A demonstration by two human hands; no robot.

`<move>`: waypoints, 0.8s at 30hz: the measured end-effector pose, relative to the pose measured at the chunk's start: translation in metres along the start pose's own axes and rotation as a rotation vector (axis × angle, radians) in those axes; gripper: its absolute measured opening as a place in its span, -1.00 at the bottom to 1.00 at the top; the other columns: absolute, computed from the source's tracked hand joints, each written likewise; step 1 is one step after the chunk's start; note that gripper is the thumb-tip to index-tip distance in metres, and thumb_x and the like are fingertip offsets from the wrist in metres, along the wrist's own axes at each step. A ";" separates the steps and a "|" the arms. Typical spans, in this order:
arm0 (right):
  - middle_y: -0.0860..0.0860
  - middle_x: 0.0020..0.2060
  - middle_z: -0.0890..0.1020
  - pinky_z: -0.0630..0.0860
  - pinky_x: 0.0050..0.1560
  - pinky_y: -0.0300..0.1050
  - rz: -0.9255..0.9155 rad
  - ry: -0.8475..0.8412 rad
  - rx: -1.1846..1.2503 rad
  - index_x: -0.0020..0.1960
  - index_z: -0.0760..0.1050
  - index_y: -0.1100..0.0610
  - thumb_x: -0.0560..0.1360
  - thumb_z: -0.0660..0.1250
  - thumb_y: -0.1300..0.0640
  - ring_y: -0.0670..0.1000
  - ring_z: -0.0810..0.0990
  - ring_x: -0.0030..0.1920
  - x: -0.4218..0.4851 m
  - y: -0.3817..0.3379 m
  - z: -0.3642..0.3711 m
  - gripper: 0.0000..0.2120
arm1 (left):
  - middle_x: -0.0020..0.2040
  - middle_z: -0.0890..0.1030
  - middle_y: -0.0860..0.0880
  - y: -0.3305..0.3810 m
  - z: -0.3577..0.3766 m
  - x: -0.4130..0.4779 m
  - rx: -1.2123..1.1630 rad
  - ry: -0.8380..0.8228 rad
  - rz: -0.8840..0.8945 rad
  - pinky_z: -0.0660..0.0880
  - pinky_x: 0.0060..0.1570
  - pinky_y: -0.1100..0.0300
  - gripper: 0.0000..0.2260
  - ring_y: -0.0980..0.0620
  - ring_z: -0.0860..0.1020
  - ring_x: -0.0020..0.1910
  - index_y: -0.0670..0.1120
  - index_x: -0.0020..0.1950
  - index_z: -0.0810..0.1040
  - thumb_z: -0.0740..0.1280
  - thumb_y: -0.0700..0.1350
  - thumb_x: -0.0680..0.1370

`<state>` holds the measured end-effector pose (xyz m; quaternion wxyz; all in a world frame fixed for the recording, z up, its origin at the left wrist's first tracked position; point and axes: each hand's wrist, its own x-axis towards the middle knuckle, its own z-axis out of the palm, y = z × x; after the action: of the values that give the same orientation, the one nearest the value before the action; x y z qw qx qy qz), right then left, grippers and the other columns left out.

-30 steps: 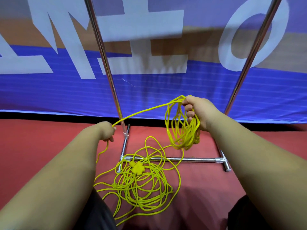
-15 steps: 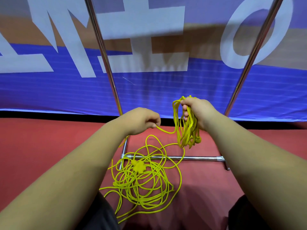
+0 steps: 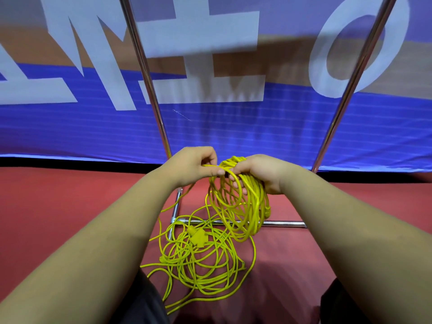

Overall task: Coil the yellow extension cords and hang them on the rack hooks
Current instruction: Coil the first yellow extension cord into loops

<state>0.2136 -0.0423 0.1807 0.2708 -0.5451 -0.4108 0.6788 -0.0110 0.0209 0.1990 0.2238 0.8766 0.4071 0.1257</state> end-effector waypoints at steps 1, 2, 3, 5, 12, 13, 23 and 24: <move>0.16 -0.28 0.62 0.56 -0.32 -0.09 -0.009 -0.004 -0.006 -0.14 0.61 0.21 0.59 0.32 0.21 0.06 0.57 -0.37 -0.001 -0.001 0.001 -0.83 | -0.19 0.63 0.06 -0.010 0.000 -0.001 0.016 -0.047 -0.033 0.52 -0.13 0.06 -0.72 0.08 0.56 -0.19 0.09 -0.09 0.55 0.50 0.25 0.48; 0.15 -0.31 0.59 0.56 -0.31 -0.09 -0.017 -0.008 -0.009 -0.18 0.60 0.20 0.57 0.32 0.22 0.05 0.56 -0.38 -0.001 -0.002 0.002 -0.83 | -0.17 0.64 0.05 -0.019 0.000 -0.003 0.017 -0.100 -0.069 0.55 -0.08 0.00 -0.75 0.04 0.58 -0.16 0.10 -0.08 0.55 0.48 0.24 0.51; 0.14 -0.33 0.58 0.56 -0.30 -0.09 -0.022 -0.014 -0.014 -0.20 0.59 0.20 0.57 0.32 0.22 0.05 0.55 -0.38 -0.002 -0.002 0.003 -0.82 | -0.15 0.66 0.04 -0.030 0.001 -0.006 -0.007 -0.143 -0.111 0.59 -0.02 -0.06 -0.80 0.00 0.61 -0.13 0.11 -0.06 0.56 0.46 0.20 0.54; 0.13 -0.36 0.56 0.58 -0.28 -0.09 -0.025 -0.023 -0.020 -0.21 0.58 0.19 0.57 0.32 0.22 0.04 0.53 -0.39 -0.003 -0.003 0.000 -0.81 | -0.09 0.69 0.02 -0.050 0.002 -0.013 -0.084 -0.199 -0.194 0.60 0.11 -0.16 -0.88 -0.04 0.64 -0.06 0.09 -0.04 0.56 0.44 0.08 0.60; 0.12 -0.33 0.49 0.57 -0.26 -0.06 0.002 -0.035 0.002 -0.24 0.55 0.19 0.52 0.32 0.24 0.04 0.49 -0.36 -0.012 -0.003 -0.011 -0.84 | 0.40 0.58 -0.03 -0.062 0.016 -0.014 -0.346 -0.417 -0.360 0.46 0.40 0.03 -0.54 -0.04 0.55 0.39 -0.07 0.45 0.41 0.47 -0.18 0.59; 0.11 -0.31 0.48 0.56 -0.27 -0.06 -0.005 -0.043 0.022 -0.23 0.54 0.18 0.51 0.32 0.25 0.03 0.48 -0.36 -0.014 -0.004 -0.011 -0.86 | 0.49 0.48 -0.01 -0.059 0.023 -0.011 -0.252 -0.467 -0.352 0.43 0.39 0.10 -0.44 -0.04 0.47 0.46 -0.06 0.56 0.32 0.45 -0.19 0.60; 0.01 -0.34 0.52 0.52 -0.35 -0.12 -0.046 -0.068 0.155 0.00 0.46 0.18 0.59 0.21 0.28 -0.05 0.48 -0.43 -0.028 -0.013 -0.006 -0.93 | -0.01 0.68 0.03 -0.071 0.040 -0.003 0.211 -0.447 -0.338 0.53 0.08 0.15 -0.86 -0.03 0.62 0.05 0.05 0.00 0.63 0.30 -0.10 0.69; 0.02 -0.35 0.53 0.54 -0.37 -0.13 -0.038 -0.064 0.156 -0.03 0.48 0.18 0.60 0.20 0.28 -0.03 0.51 -0.43 -0.030 -0.013 -0.006 -0.90 | -0.10 0.66 0.05 -0.071 0.034 -0.002 0.177 -0.316 -0.321 0.51 -0.03 0.18 -0.85 -0.03 0.62 -0.02 0.08 -0.04 0.60 0.31 -0.10 0.68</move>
<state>0.2257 -0.0584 0.2066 0.3122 -0.4923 -0.3754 0.7206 -0.0452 0.0501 0.1347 0.2243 0.8256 0.5105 -0.0863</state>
